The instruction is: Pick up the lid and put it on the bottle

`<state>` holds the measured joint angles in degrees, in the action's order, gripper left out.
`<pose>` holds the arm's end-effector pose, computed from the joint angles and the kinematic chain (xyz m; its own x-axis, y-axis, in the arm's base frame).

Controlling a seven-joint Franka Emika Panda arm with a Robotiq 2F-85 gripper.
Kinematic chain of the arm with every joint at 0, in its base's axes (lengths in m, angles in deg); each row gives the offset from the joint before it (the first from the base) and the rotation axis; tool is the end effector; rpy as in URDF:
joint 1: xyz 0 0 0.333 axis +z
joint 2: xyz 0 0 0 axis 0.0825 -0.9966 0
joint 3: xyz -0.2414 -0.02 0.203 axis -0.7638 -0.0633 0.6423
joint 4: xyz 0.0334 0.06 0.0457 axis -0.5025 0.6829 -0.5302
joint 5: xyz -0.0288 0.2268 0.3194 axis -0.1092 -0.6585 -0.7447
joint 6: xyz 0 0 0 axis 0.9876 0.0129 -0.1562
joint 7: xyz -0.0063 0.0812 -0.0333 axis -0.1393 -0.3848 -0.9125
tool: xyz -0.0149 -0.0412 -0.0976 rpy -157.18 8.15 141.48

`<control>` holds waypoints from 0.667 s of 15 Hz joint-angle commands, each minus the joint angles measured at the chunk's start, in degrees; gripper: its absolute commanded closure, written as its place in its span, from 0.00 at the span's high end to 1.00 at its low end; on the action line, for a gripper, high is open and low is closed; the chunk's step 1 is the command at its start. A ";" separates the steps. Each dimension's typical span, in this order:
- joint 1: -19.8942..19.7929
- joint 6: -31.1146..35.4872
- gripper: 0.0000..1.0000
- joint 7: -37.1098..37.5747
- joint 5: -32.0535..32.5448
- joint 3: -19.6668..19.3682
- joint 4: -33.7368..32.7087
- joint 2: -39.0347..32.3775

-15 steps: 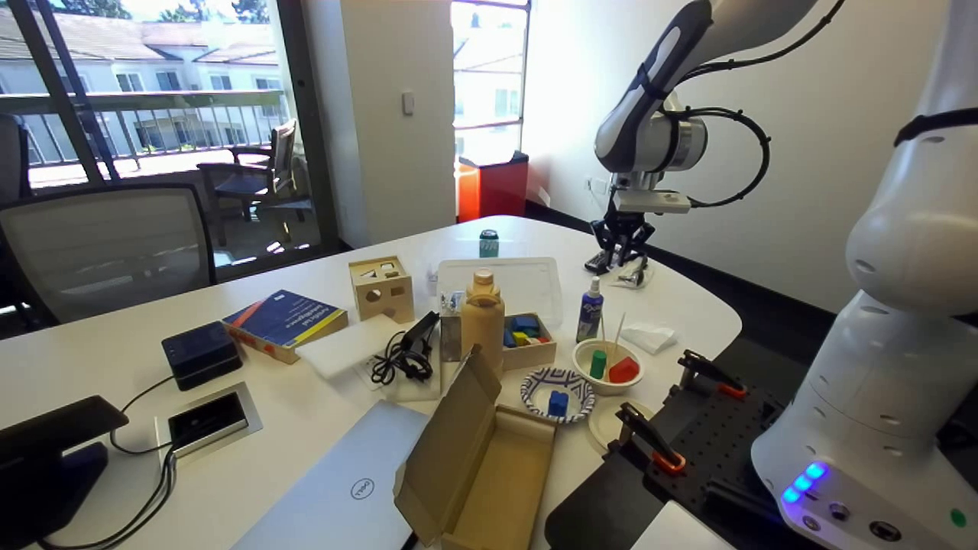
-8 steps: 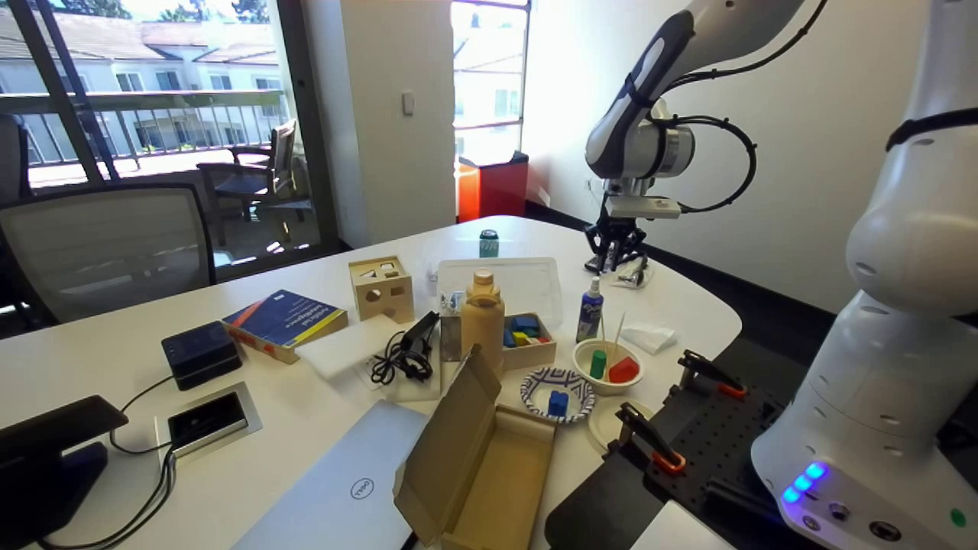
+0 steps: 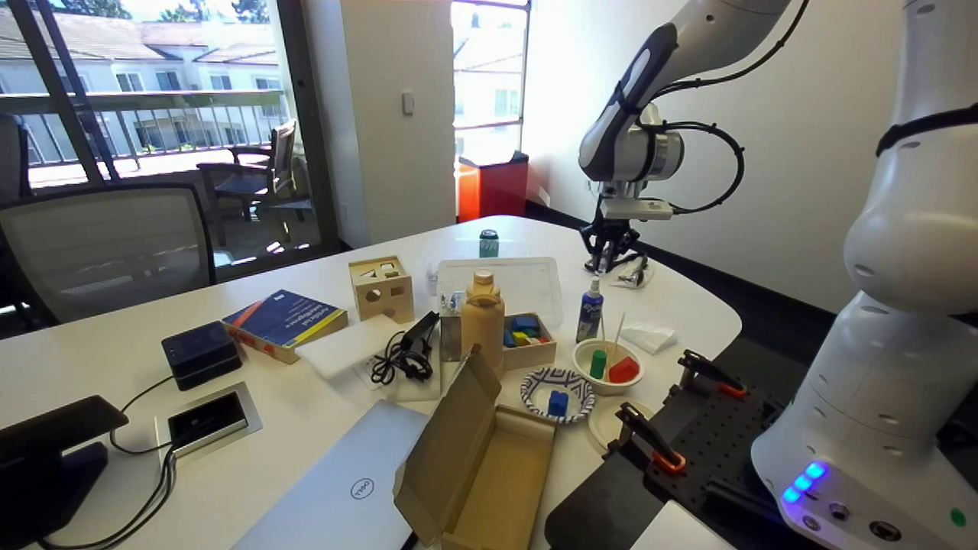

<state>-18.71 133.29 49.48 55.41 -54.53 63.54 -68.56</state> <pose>0.4729 -0.2262 0.2057 0.8112 -0.5846 0.0144 -0.5840 -0.8111 -0.0323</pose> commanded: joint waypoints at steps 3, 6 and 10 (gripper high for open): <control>-2.44 -2.27 0.06 -3.80 -2.38 2.28 -3.79 -2.89; -2.67 -2.52 0.06 -4.16 -2.35 2.68 -3.96 -3.16; -2.48 -2.56 0.06 -3.22 -1.83 2.52 -3.91 -3.25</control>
<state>-20.69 132.74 47.25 54.40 -52.38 60.55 -71.64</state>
